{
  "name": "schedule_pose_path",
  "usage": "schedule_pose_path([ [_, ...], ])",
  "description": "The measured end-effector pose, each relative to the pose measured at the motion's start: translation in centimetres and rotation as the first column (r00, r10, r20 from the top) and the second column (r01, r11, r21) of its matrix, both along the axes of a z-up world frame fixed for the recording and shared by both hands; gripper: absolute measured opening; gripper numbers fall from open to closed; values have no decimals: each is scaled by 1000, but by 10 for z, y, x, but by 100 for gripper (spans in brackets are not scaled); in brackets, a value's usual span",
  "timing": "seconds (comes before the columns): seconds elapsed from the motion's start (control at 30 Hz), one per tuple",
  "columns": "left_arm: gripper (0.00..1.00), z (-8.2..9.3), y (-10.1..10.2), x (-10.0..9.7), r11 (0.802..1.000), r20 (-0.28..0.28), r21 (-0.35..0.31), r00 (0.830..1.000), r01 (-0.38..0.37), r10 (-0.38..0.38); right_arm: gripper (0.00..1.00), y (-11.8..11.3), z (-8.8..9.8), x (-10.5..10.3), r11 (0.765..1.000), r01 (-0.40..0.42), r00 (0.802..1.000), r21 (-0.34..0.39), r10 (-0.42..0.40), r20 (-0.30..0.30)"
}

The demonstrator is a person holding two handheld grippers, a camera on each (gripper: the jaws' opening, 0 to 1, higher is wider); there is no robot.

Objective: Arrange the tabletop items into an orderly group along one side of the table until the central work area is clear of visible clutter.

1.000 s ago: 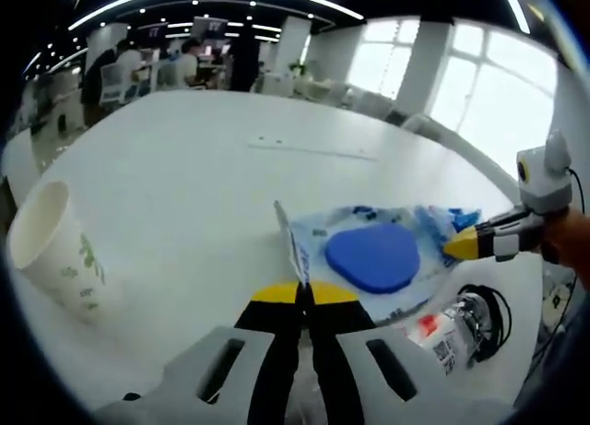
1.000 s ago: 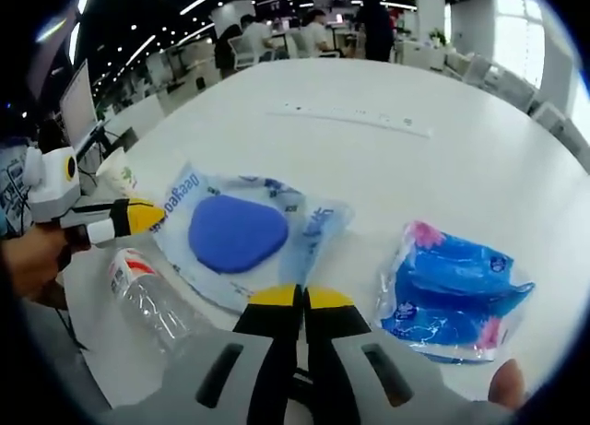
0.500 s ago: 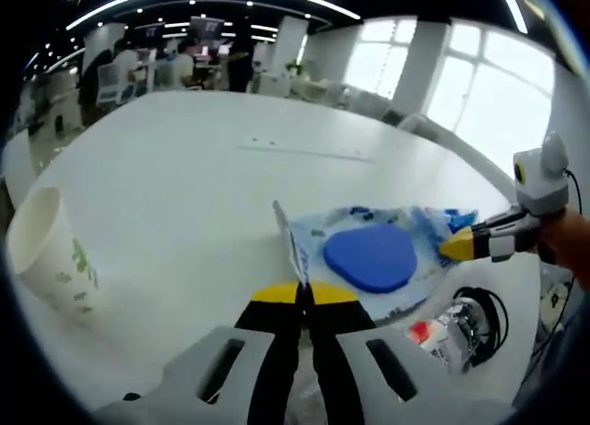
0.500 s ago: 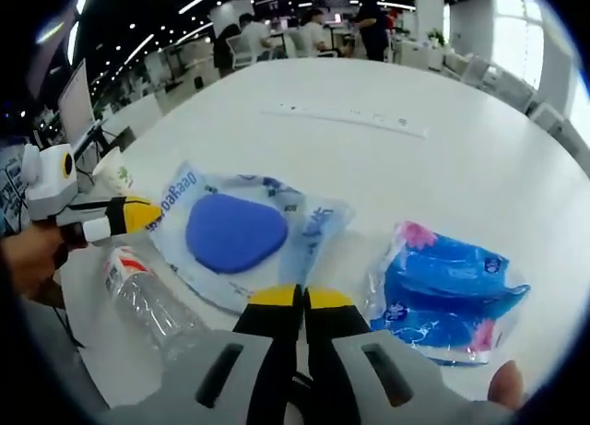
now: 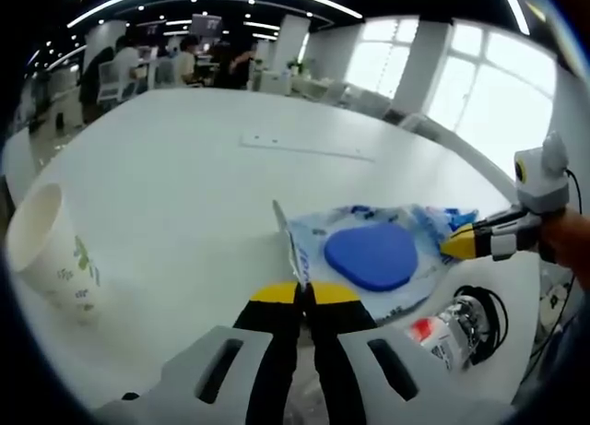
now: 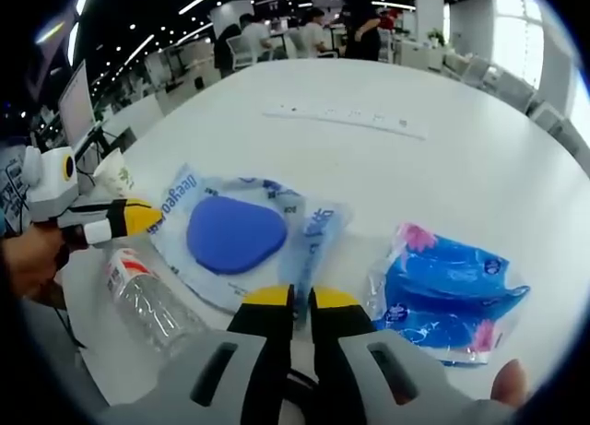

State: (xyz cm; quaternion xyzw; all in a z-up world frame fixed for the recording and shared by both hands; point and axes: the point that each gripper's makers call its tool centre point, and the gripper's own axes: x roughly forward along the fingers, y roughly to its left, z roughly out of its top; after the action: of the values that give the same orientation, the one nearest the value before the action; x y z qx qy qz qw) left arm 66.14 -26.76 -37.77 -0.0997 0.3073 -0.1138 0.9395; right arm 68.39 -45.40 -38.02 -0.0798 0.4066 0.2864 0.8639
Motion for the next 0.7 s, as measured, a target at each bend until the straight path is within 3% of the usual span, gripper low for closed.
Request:
schedule_pose_path([
  [0.7, 29, 3, 1, -4, 998, 4, 45, 999, 49, -49, 13, -2, 11, 0, 1000, 1, 1000, 3, -1, 28],
])
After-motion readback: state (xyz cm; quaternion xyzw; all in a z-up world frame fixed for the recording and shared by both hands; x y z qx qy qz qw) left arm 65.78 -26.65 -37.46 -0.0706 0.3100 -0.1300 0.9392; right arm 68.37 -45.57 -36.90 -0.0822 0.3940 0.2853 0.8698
